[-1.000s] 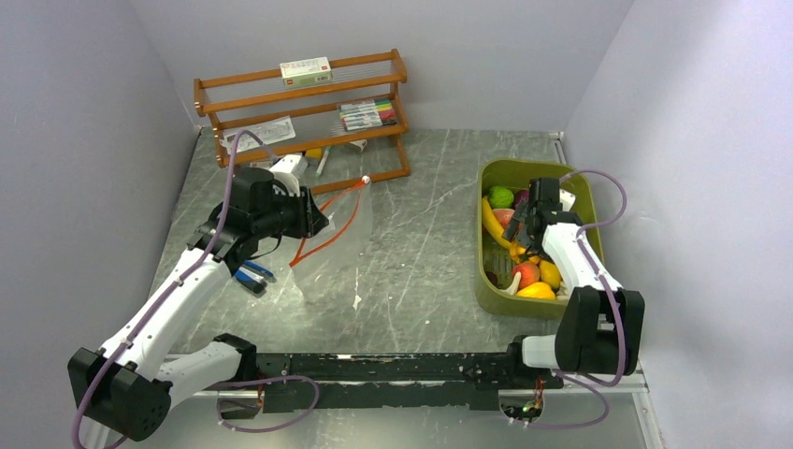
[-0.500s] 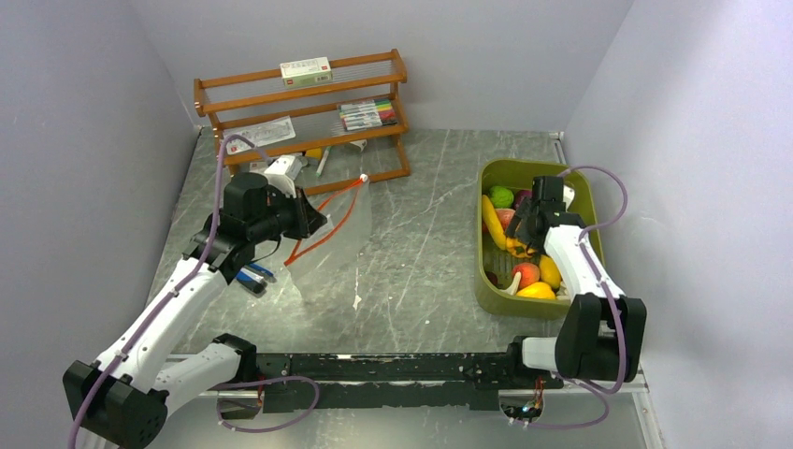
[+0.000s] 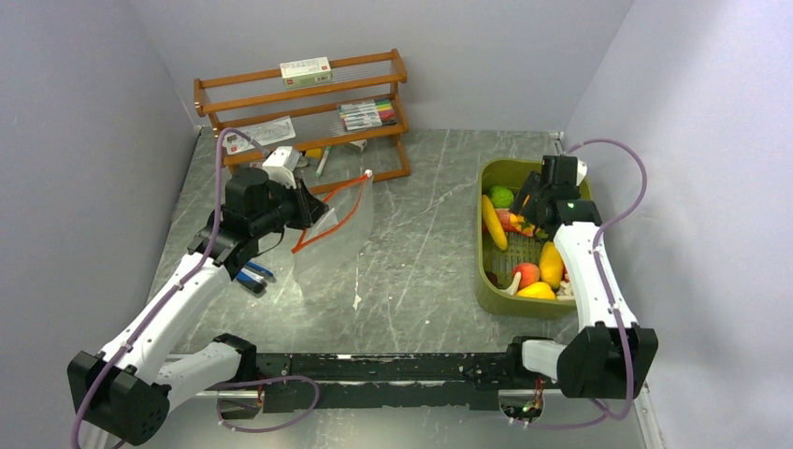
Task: Place the food in the zip-top bag and seal the zipper
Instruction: Pick up the fake vegetable from the bin, then place the fake vegetable in the zipper food storage bag.
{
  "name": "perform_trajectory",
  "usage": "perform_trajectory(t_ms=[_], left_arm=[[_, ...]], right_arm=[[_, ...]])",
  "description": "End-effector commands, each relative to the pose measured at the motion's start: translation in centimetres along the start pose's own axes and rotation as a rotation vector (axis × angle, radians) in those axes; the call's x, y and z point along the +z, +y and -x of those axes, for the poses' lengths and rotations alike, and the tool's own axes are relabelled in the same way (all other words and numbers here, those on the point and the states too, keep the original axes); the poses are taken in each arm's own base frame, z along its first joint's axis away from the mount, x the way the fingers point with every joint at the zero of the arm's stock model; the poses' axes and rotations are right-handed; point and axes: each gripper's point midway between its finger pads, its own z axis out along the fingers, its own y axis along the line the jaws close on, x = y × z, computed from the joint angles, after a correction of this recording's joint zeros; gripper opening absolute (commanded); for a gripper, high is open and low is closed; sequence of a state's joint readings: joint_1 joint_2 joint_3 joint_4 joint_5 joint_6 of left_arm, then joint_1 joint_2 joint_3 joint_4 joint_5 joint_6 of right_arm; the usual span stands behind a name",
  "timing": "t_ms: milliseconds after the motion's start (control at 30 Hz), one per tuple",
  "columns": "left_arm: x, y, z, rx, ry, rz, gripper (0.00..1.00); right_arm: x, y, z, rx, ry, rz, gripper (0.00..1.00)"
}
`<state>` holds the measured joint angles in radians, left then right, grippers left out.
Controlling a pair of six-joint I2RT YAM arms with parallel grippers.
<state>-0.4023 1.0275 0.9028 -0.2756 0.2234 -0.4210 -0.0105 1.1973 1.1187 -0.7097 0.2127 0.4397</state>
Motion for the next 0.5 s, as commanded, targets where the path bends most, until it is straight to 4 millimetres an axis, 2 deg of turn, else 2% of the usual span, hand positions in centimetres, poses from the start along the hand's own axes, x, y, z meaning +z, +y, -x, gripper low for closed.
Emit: perform_trajectory(t_ms=[0, 133, 267, 333, 467], left_arm=[[-0.3, -0.9, 0.9, -0.012, -0.016, -0.019, 0.07], [-0.7, -1.3, 0.8, -0.037, -0.018, -0.038, 0.07], [-1.0, -1.7, 0.8, -0.051, -0.017, -0.054, 0.07], [-1.0, -1.9, 0.8, -0.058, -0.014, -0.065, 0.07], [-1.1, -2.2, 0.4, -0.079, -0.009, -0.083, 0.07]], right_arm=[[-4.5, 4.6, 2.2, 0.008, -0.069, 0.169, 0.42], [-8.9, 11.9, 2.5, -0.008, -0.107, 0.431, 0.42], [-13.7, 19.0, 1.1, 0.019, -0.089, 0.713, 0.42], [-16.5, 22.6, -0.3, 0.020, -0.071, 0.863, 0.42], [-20.1, 27.0, -2.5, 0.046, -0.031, 1.028, 0.41]])
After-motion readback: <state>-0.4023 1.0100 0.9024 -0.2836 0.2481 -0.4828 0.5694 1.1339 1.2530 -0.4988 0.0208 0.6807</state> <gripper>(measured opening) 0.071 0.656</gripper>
